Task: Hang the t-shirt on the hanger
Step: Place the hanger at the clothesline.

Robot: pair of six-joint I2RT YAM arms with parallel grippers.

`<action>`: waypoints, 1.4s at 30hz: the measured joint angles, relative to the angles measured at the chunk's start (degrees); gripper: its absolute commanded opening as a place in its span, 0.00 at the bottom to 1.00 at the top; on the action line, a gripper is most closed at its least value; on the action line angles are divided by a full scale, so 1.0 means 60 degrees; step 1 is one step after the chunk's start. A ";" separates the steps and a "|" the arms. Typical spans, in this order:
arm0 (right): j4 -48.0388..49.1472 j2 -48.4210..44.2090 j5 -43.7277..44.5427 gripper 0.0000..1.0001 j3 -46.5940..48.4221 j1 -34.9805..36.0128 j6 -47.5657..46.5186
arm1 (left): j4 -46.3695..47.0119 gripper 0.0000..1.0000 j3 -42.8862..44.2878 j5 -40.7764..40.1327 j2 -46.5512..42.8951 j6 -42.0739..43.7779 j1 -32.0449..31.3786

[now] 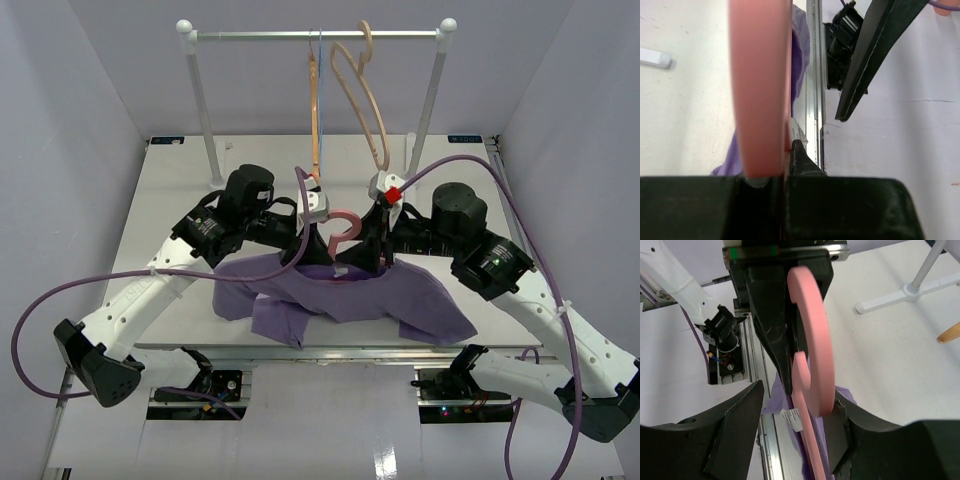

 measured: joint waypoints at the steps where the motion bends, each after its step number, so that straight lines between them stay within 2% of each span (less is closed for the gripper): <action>1: -0.0287 -0.0016 -0.0003 0.55 0.0260 0.0002 -0.0071 | -0.0103 0.00 0.0238 -0.0057 -0.0038 -0.0056 0.0000; 5: -0.0969 -0.0036 -0.0016 0.54 0.1580 0.0001 -0.0279 | -0.0265 0.00 0.1204 -0.0263 -0.0339 -0.0211 0.0005; 11: -0.1538 -0.0059 -0.0036 0.54 0.2938 0.0001 -0.0652 | -0.0133 0.00 0.1007 -0.0697 -0.1457 -0.0324 0.0004; 20: -0.2730 0.0649 -0.0327 0.51 0.3234 0.0003 -0.1502 | -0.0132 0.00 0.0824 -0.0782 -0.1705 -0.0441 0.0007; 28: -0.2871 0.0974 -0.0562 0.49 0.2746 0.0003 -0.1607 | -0.0058 0.00 0.0701 -0.0343 -0.1616 -0.0623 0.0004; 35: -0.2872 0.1144 -0.0743 0.31 0.2484 0.0030 -0.1570 | 0.0054 0.00 0.0561 -0.0080 -0.1387 -0.0741 0.0020; 39: -0.2847 0.1129 -0.0857 0.09 0.2229 0.0049 -0.1569 | 0.0085 0.00 0.0546 0.0009 -0.1209 -0.0792 0.0036; 42: -0.2792 0.1085 -0.1106 0.08 0.2012 0.0070 -0.1592 | 0.0014 0.00 0.0491 0.0066 -0.1170 -0.0793 0.0071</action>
